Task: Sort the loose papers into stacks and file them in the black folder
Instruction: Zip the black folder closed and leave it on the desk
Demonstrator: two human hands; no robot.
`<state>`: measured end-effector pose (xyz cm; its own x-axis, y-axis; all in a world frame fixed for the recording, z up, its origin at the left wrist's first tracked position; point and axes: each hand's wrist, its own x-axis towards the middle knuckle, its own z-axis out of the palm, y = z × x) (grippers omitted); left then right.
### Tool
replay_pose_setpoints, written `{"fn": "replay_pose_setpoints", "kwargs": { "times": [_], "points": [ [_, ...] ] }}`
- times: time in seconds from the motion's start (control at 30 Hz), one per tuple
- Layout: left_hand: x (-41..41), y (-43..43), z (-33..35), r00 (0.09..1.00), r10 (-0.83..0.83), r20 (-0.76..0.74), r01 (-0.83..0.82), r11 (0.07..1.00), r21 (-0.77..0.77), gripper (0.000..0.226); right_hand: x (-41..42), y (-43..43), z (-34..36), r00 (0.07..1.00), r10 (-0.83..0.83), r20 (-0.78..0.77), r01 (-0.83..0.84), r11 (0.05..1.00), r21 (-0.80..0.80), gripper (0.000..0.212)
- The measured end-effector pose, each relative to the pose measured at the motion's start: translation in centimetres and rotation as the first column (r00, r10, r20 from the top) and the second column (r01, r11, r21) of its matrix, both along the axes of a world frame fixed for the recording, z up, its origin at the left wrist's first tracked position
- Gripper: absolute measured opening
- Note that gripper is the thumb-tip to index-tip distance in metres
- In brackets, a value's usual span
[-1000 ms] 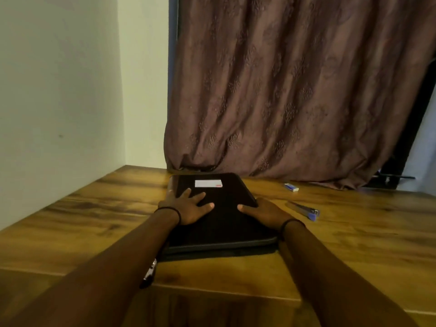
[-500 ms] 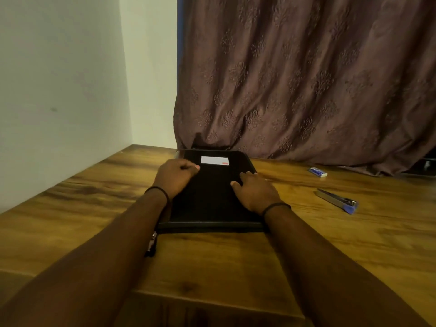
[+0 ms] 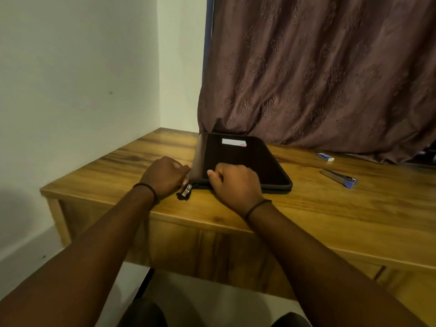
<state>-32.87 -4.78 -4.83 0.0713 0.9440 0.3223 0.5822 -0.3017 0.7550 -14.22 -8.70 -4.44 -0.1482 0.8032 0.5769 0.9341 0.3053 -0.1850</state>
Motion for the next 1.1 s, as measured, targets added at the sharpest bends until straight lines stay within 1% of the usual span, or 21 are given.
{"fn": "replay_pose_setpoints", "kwargs": {
  "times": [0.07, 0.13, 0.17, 0.23, 0.27, 0.33, 0.43, 0.5, 0.6, 0.63, 0.7, 0.8, 0.87, 0.9, 1.0, 1.1],
  "points": [
    [-0.7, -1.3, 0.2, 0.997, -0.079, 0.013, 0.08, 0.996, -0.025, 0.051, -1.7, -0.9, -0.3, 0.997, 0.066, -0.045, -0.068, 0.997, -0.034, 0.028],
    [-1.2, -2.2, 0.4, 0.989, -0.141, -0.038, 0.14, 0.99, -0.029, 0.048, -3.0, -1.7, -0.4, 0.987, 0.134, -0.092, -0.139, 0.989, -0.054, 0.013],
    [-1.4, -2.5, 0.5, 0.983, -0.165, -0.081, 0.163, 0.986, -0.03, 0.046, -3.5, -2.0, -0.5, 0.98, 0.165, -0.112, -0.171, 0.984, -0.055, 0.012],
    [-1.7, -2.7, 0.7, 0.973, -0.207, -0.107, 0.203, 0.978, -0.046, 0.04, -4.1, -2.5, -0.6, 0.968, 0.207, -0.141, -0.219, 0.973, -0.073, 0.023],
    [-1.9, -2.6, 0.8, 0.97, -0.227, -0.085, 0.222, 0.973, -0.063, 0.037, -4.3, -2.7, -0.6, 0.961, 0.218, -0.168, -0.235, 0.968, -0.09, 0.024],
    [-2.3, -2.5, 0.7, 0.966, -0.26, -0.019, 0.256, 0.96, -0.111, 0.03, -4.4, -2.7, -0.7, 0.937, 0.223, -0.269, -0.264, 0.956, -0.129, 0.024],
    [-2.7, -2.3, 0.6, 0.941, -0.326, 0.09, 0.337, 0.927, -0.166, 0.018, -4.3, -2.5, -0.7, 0.892, 0.171, -0.419, -0.261, 0.951, -0.166, 0.021],
    [-3.0, -2.1, 0.6, 0.913, -0.376, 0.157, 0.4, 0.9, -0.172, 0.017, -4.1, -2.3, -0.6, 0.863, 0.127, -0.489, -0.243, 0.953, -0.18, 0.015],
    [-3.2, -1.8, 0.5, 0.881, -0.412, 0.233, 0.455, 0.873, -0.176, 0.014, -3.8, -2.3, -0.4, 0.807, 0.126, -0.576, -0.292, 0.935, -0.204, 0.012],
    [-3.3, -1.7, 0.4, 0.877, -0.425, 0.223, 0.464, 0.869, -0.171, 0.013, -3.7, -2.3, -0.3, 0.794, 0.126, -0.595, -0.305, 0.929, -0.21, 0.015],
    [-3.3, -1.6, 0.3, 0.88, -0.449, 0.156, 0.471, 0.868, -0.156, 0.013, -3.6, -2.2, -0.4, 0.777, 0.12, -0.618, -0.323, 0.918, -0.228, 0.023],
    [-3.2, -1.6, 0.3, 0.887, -0.451, 0.097, 0.461, 0.877, -0.134, 0.015, -3.7, -2.0, -0.5, 0.766, 0.11, -0.634, -0.346, 0.9, -0.263, 0.029],
    [-3.2, -1.7, 0.3, 0.883, -0.459, 0.094, 0.468, 0.874, -0.133, 0.017, -3.8, -1.8, -0.5, 0.77, 0.104, -0.629, -0.336, 0.905, -0.261, 0.027],
    [-3.2, -1.7, 0.4, 0.882, -0.464, 0.085, 0.472, 0.871, -0.136, 0.019, -3.9, -1.8, -0.4, 0.758, 0.096, -0.645, -0.337, 0.905, -0.261, 0.024],
    [-3.5, -1.5, 0.3, 0.88, -0.47, 0.06, 0.474, 0.869, -0.144, 0.024, -4.0, -1.7, -0.3, 0.687, 0.057, -0.725, -0.369, 0.886, -0.28, 0.019],
    [-3.9, -1.4, 0.3, 0.875, -0.477, 0.084, 0.485, 0.862, -0.15, 0.026, -4.0, -1.4, -0.3, 0.716, 0.057, -0.696, -0.345, 0.895, -0.282, 0.018]
  ]
}}
